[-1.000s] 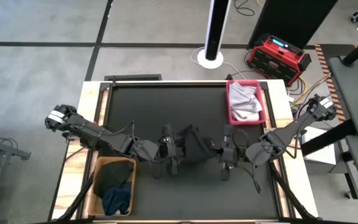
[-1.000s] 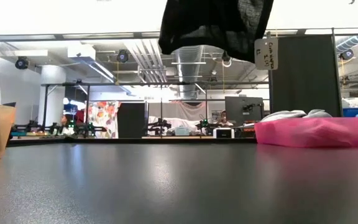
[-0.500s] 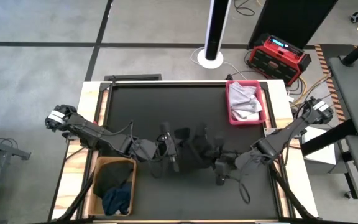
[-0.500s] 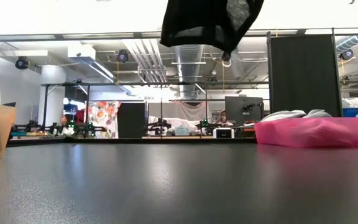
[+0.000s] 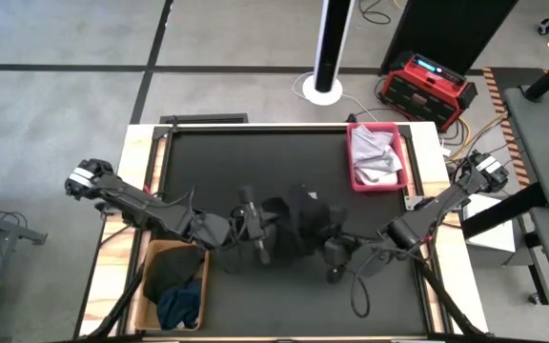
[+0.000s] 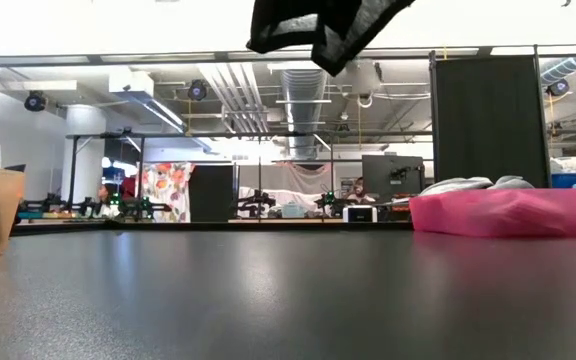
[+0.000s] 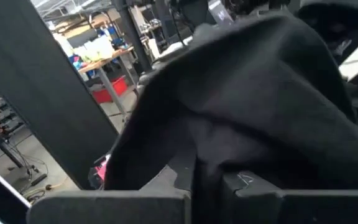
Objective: Sort towels by color in basket
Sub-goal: Put the black kitchen towel into the orange bin
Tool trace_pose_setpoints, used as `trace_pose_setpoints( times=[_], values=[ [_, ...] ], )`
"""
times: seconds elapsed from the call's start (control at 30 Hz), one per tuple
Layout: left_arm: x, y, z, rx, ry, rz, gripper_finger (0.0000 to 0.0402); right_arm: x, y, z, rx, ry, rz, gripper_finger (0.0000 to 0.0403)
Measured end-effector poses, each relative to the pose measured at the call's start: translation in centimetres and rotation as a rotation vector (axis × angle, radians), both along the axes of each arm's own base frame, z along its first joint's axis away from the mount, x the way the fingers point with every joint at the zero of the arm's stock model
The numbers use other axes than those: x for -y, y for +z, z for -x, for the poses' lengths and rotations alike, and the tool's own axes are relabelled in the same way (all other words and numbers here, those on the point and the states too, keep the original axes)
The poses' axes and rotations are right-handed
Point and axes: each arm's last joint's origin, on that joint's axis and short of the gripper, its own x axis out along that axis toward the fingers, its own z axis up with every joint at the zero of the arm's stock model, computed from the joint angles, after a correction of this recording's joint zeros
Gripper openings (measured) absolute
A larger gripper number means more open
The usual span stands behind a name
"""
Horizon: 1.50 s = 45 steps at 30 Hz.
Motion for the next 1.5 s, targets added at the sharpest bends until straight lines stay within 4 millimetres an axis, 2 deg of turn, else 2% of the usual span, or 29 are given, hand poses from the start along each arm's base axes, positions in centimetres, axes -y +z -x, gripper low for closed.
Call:
trace_pose_setpoints(
  times=[0.23,0.47,0.73,0.93,1.03,1.23,1.37,1.5],
  values=[
    [0.0,1.0,0.8,0.028,0.015,0.009,0.0,-0.1,-0.5,1.1,-0.051,-0.05,-0.079,0.0219],
    [0.3,2.1,2.0,0.042,-0.009,0.016,0.0,-0.1,-1.3,3.0,-0.137,-0.151,-0.191,0.0271],
    [3.1,3.8,5.5,0.007,-0.138,0.039,0.0,-0.7,-2.2,4.7,-0.193,-0.194,-0.234,0.0271],
    [5.1,5.1,8.8,-0.196,-0.19,0.208,0.0,-0.7,-2.5,4.8,-0.197,-0.194,-0.232,0.0252],
    [5.5,5.8,10.4,-0.329,-0.118,0.344,0.0,-0.7,-2.5,4.8,-0.194,-0.195,-0.231,0.0244],
    [5.0,6.0,13.8,-0.578,0.182,0.541,0.0,-0.9,-2.3,4.6,-0.17,-0.188,-0.253,0.0235],
    [5.5,4.8,15.1,-0.799,0.337,0.657,0.0,-1.0,-2.3,4.5,-0.161,-0.182,-0.257,0.0238],
    [6.3,2.9,15.0,-0.9,0.395,0.699,0.0,-1.0,-2.3,4.5,-0.163,-0.178,-0.248,0.0243]
  ],
)
